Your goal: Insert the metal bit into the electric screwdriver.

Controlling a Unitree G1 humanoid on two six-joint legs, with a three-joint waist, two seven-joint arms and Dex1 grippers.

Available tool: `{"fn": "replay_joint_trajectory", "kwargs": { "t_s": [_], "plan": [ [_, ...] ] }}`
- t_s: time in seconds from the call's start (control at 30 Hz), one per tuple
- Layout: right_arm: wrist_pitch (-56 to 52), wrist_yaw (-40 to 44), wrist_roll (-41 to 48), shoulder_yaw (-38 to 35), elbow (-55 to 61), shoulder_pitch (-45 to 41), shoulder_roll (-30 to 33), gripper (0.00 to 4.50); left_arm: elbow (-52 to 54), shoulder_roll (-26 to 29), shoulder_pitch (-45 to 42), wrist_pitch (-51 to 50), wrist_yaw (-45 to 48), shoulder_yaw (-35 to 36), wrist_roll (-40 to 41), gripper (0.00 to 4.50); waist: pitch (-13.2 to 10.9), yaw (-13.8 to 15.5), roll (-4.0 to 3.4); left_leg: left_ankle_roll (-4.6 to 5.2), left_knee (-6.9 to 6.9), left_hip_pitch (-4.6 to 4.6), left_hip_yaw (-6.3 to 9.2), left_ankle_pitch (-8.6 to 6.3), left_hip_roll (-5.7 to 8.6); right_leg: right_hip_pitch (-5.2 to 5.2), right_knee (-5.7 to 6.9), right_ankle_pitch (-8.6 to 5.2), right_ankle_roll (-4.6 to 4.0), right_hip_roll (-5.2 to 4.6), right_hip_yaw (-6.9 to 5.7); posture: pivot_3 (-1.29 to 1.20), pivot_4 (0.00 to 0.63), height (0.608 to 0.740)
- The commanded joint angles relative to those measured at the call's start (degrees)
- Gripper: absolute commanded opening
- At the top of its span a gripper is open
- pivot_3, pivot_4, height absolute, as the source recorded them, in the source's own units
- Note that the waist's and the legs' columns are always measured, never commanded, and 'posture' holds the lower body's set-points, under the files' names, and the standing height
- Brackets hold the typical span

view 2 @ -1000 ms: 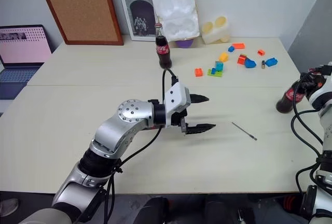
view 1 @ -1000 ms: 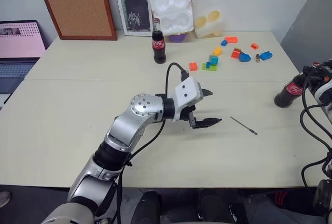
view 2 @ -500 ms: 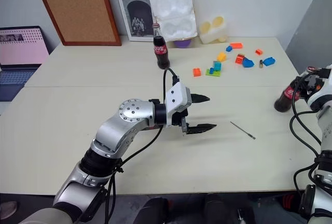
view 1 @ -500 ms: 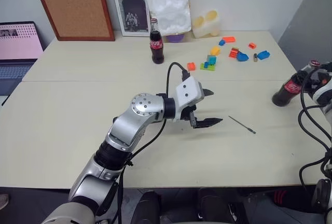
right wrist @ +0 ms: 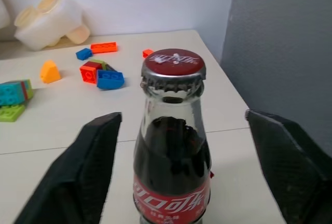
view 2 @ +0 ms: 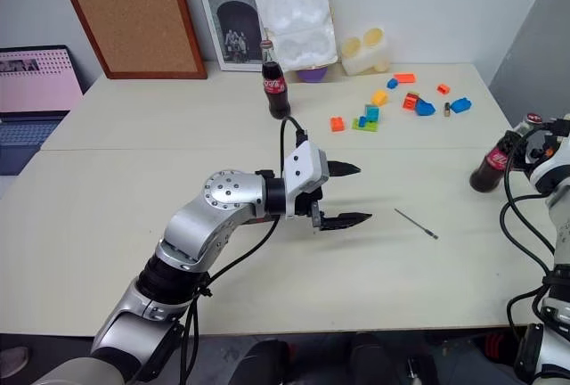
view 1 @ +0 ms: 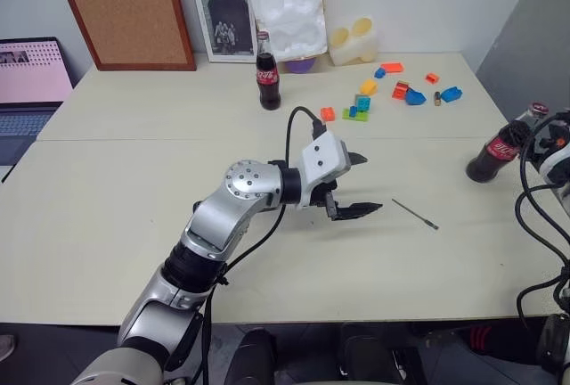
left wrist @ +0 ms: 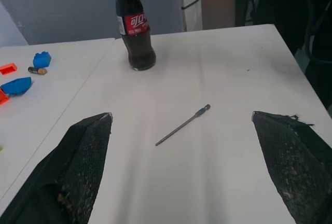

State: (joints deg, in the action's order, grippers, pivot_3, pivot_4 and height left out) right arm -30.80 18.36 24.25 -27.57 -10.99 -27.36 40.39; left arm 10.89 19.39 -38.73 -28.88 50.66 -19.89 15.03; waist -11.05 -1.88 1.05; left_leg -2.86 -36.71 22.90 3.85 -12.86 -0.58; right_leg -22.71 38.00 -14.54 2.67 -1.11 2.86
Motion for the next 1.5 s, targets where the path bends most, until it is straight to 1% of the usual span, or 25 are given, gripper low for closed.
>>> {"fn": "replay_joint_trajectory", "kwargs": {
  "t_s": [0.03, 0.17, 0.23, 0.4, 0.47, 0.57, 0.67, 0.73, 0.83, 0.93, 1.07, 1.13, 1.2, 1.23, 1.3, 1.5],
  "plan": [
    [-1.4, -0.7, 1.5, -2.7, 6.2, 1.5, 0.6, 4.48, 0.9, -0.4, -1.6, 1.4, -0.4, 1.3, -0.1, 4.5, 0.0, 0.0, 0.0, 0.0, 0.0, 0.0, 0.0, 0.0, 0.0, 0.0, 0.0, 0.0, 0.0, 0.0, 0.0, 0.0, 0.15, 0.74],
    [-3.6, -0.2, 2.5, -4.6, 11.1, 5.8, 1.4, 4.48, 1.1, -1.3, -1.6, 1.8, -1.2, 2.8, 1.0, 4.5, 0.0, 0.1, 0.0, 0.0, 0.0, 0.02, 0.01, 0.0, 0.0, 0.0, -0.02, 0.0, 0.01, 0.0, -0.01, 0.0, 0.15, 0.74],
    [-5.7, 1.4, 3.4, -5.8, 15.0, 9.4, 2.5, 4.48, 1.6, -1.3, -1.1, 1.8, -1.5, 3.8, 1.6, 4.5, 0.0, 0.2, -0.02, 0.0, 0.0, 0.03, 0.0, 0.0, 0.01, 0.0, -0.03, 0.0, 0.01, -0.01, 0.0, 0.0, 0.15, 0.74],
    [-10.8, 9.3, 6.8, -8.9, 26.3, 20.5, 7.8, 4.48, 3.2, 3.1, 0.1, 0.9, -1.7, 7.3, 1.1, 4.5, 0.0, 0.1, -0.14, 0.01, 0.03, 0.03, 0.05, -0.01, 0.0, 0.0, -0.02, -0.03, 0.04, 0.0, -0.05, 0.0, 0.15, 0.74],
    [-12.4, 14.7, 8.8, -9.7, 32.0, 26.0, 10.3, 4.48, 3.9, 7.2, 0.2, 0.0, -0.7, 8.9, 0.7, 4.5, 0.0, -0.2, -0.17, 0.01, 0.02, 0.01, 0.04, -0.01, -0.01, -0.02, -0.01, -0.03, 0.04, 0.01, -0.02, 0.0, 0.15, 0.74],
    [-12.5, 25.3, 13.4, -9.7, 41.7, 34.1, 13.6, 4.48, 4.3, 16.1, 0.7, -0.5, 3.0, 10.2, -0.8, 4.5, 0.0, -0.6, -0.18, 0.01, 0.04, -0.05, 0.02, -0.01, -0.08, -0.05, 0.03, -0.02, 0.03, 0.09, 0.0, 0.0, 0.15, 0.74],
    [-13.0, 29.1, 16.8, -7.8, 47.0, 36.8, 14.8, 4.48, 3.5, 24.0, 1.3, 1.7, 8.2, 9.8, -2.1, 4.5, 0.0, -0.9, -0.17, 0.01, 0.03, -0.08, 0.06, -0.01, -0.2, -0.02, 0.04, -0.02, 0.0, 0.21, -0.03, 0.0, 0.15, 0.74],
    [-12.9, 30.5, 17.6, -5.4, 48.9, 36.7, 15.4, 4.48, 2.2, 27.7, 0.9, 2.0, 10.8, 9.7, -2.5, 4.5, 0.0, -0.8, -0.12, 0.0, 0.0, -0.07, 0.07, -0.01, -0.19, 0.01, 0.01, -0.09, -0.11, 0.19, -0.05, 0.0, 0.15, 0.74],
    [-13.3, 31.3, 19.3, 2.4, 51.3, 32.5, 16.1, 4.48, -0.7, 34.9, 0.5, 4.7, 18.3, 7.7, -4.9, 4.5, -0.1, -0.7, 0.01, -0.01, -0.09, 0.0, 0.04, -0.02, -0.08, 0.05, -0.11, -0.15, -0.22, 0.04, -0.05, 0.0, 0.15, 0.74],
    [-14.1, 30.5, 20.2, 9.4, 52.5, 27.5, 15.2, 4.48, -3.1, 37.8, -0.5, 5.1, 22.3, 5.4, -6.8, 4.5, -0.1, -0.6, 0.11, -0.01, -0.08, 0.04, 0.0, -0.02, -0.08, 0.03, -0.22, -0.14, -0.22, 0.01, -0.04, 0.0, 0.15, 0.74],
    [-17.7, 26.7, 20.5, 18.5, 52.6, 21.3, 12.4, 4.48, -5.9, 36.9, -3.7, 4.3, 25.8, 0.7, -10.2, 4.5, -0.2, 0.2, 0.28, -0.01, -0.03, 0.13, 0.08, -0.02, -0.09, -0.03, -0.23, -0.14, -0.21, 0.02, -0.15, 0.0, 0.15, 0.74],
    [-19.0, 25.4, 20.3, 21.3, 52.9, 19.7, 11.5, 4.48, -7.2, 36.4, -4.6, 4.8, 27.1, -0.9, -11.6, 4.5, -0.2, 0.4, 0.29, -0.01, -0.04, 0.33, 0.14, -0.02, -0.08, -0.2, -0.22, -0.08, -0.1, 0.02, -0.21, 0.0, 0.15, 0.74],
    [-19.8, 23.7, 20.5, 24.2, 53.3, 18.4, 9.4, 4.48, -10.4, 34.5, -6.4, 5.6, 27.7, -3.8, -14.5, 4.5, -0.2, 0.4, 0.29, -0.01, -0.11, 0.72, 0.15, -0.01, -0.07, -0.58, -0.18, 0.01, 0.04, 0.02, -0.22, 0.0, 0.15, 0.74],
    [-19.6, 23.3, 20.0, 25.4, 53.7, 18.1, 8.7, 4.48, -11.8, 33.7, -7.0, 6.4, 28.0, -4.8, -15.5, 4.5, -0.2, 0.4, 0.29, 0.0, -0.16, 0.78, 0.19, -0.01, -0.07, -0.6, -0.17, 0.02, 0.07, 0.04, -0.26, 0.0, 0.15, 0.74],
    [-19.5, 22.2, 19.8, 26.5, 54.4, 18.0, 7.2, 4.48, -14.0, 32.2, -7.9, 7.5, 28.4, -6.1, -17.2, 4.5, -0.2, 0.4, 0.29, 0.0, -0.19, 0.92, 0.25, -0.01, -0.06, -0.72, -0.13, 0.02, 0.08, 0.04, -0.32, 0.0, 0.15, 0.74],
    [-19.7, 18.2, 19.6, 28.8, 56.8, 19.6, 4.0, 4.48, -20.0, 26.9, -11.0, 9.1, 28.1, -8.3, -20.7, 4.5, -0.2, 0.3, 0.29, 0.0, -0.23, 0.92, 0.35, -0.01, -0.07, -0.73, -0.01, 0.02, 0.07, 0.07, -0.4, 0.0, 0.15, 0.74]
  ]
}}
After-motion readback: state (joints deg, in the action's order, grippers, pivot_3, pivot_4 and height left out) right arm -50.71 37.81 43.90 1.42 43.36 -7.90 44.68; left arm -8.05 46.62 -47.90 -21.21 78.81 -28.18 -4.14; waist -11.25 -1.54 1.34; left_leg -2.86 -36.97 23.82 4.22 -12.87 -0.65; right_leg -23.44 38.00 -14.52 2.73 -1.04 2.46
